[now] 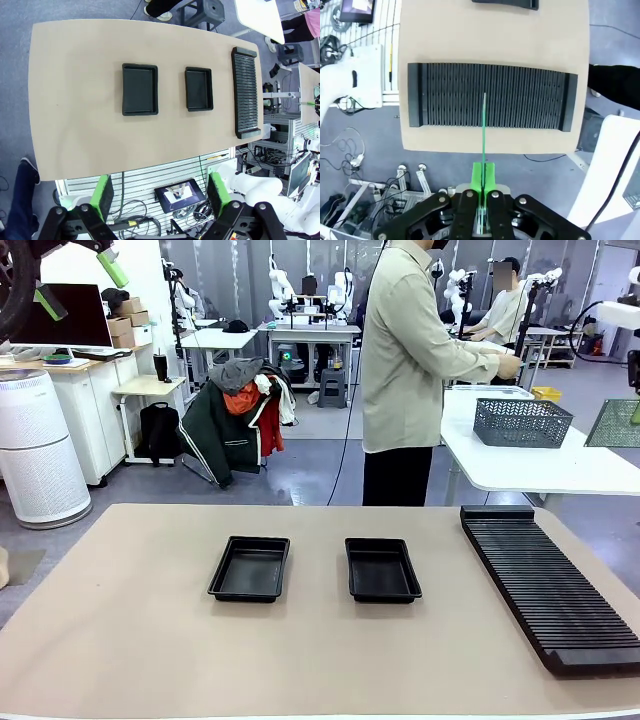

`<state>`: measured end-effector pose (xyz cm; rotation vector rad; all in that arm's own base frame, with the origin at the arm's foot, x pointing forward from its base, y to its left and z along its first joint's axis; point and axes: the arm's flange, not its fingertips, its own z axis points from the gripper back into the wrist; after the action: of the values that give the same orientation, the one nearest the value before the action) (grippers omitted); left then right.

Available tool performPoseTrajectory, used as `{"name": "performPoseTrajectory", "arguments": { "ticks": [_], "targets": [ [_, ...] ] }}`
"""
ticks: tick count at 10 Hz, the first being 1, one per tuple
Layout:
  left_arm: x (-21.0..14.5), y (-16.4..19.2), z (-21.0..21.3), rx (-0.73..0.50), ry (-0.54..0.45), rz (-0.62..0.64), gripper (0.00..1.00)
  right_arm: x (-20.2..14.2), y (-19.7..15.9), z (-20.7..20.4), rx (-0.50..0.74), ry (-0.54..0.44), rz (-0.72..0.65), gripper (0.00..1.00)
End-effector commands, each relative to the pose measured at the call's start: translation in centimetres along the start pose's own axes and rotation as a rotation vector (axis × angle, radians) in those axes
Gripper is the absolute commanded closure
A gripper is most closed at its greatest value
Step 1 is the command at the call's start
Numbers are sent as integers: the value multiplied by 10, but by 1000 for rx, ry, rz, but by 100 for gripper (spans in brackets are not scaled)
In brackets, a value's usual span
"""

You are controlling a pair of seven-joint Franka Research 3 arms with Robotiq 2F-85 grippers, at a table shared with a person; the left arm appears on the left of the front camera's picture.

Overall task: Inspect and transfer BCBs to ESD trays.
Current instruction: Pick up the Blank PCB from the PCB Rack and place it in the left ESD tray.

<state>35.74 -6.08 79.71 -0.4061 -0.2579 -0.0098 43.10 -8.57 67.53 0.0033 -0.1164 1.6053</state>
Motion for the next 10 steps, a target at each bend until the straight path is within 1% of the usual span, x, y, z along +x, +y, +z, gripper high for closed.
{"name": "performPoseTrajectory", "arguments": {
  "ticks": [1, 2, 3, 10],
  "targets": [
    [-2, 0, 0, -13, -3, 2, 0, -3, -6, 5, 12, -25, -22, 100],
    [-2, 0, 0, -13, -3, 2, 0, -2, -6, 7, -1, -33, -32, 100],
    [-2, 0, 0, -13, -3, 2, 0, -1, 0, 5, 1, -1, -3, 100],
    [-2, 0, 0, -13, -3, 2, 0, -1, 0, 5, 1, -1, -3, 100]
  ]
}}
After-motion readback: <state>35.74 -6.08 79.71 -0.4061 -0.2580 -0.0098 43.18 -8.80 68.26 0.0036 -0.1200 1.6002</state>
